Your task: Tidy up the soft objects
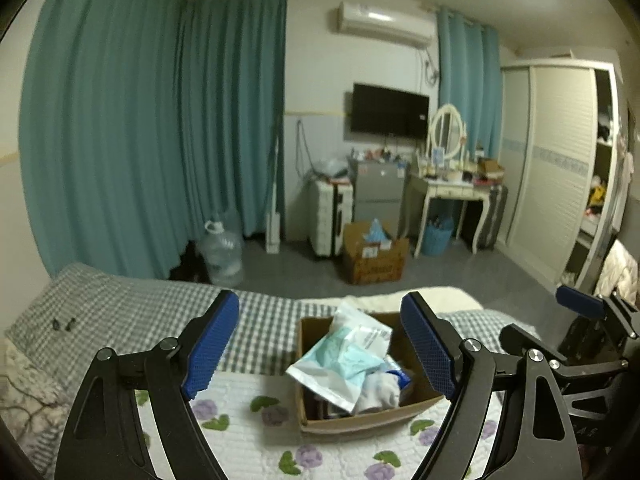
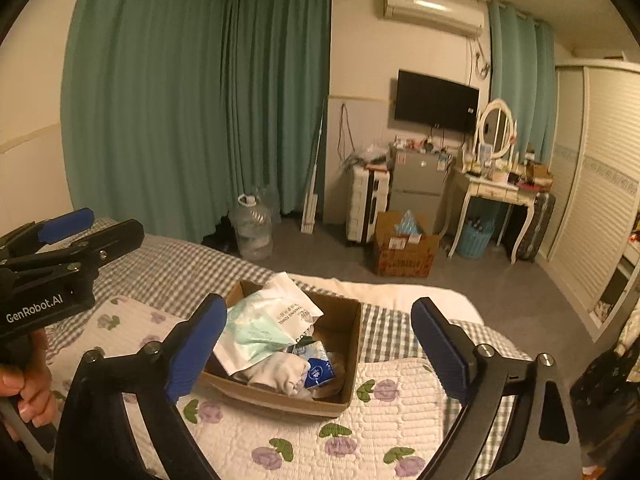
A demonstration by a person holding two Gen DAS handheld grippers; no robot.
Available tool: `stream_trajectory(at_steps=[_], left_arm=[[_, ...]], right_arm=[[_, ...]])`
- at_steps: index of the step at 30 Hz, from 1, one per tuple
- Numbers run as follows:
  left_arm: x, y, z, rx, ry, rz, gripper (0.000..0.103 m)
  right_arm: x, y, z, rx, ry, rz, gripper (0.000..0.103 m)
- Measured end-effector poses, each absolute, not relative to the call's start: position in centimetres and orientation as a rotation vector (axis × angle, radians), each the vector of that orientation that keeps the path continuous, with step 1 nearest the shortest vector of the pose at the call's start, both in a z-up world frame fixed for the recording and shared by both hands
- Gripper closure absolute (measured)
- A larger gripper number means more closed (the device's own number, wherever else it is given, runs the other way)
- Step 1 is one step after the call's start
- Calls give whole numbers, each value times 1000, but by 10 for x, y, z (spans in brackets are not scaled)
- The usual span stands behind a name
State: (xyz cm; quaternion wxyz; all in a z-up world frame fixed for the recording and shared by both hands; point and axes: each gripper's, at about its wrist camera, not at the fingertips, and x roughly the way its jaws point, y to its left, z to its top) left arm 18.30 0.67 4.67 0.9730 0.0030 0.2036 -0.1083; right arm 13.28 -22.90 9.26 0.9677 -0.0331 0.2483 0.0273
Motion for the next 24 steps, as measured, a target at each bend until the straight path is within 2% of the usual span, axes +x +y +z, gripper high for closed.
stream_trajectory(at_steps=[2,11,24], left_arm=[[165,14,52,-8,384,-215,0],[96,20,52,15,299,-217,0],[44,31,24,-3,287,-218,0]], right_arm=[[116,-228,101,-69,488,55,8],[39,-213,123,-78,424,44,8],[-22,-209,107,-60,409,4,7]])
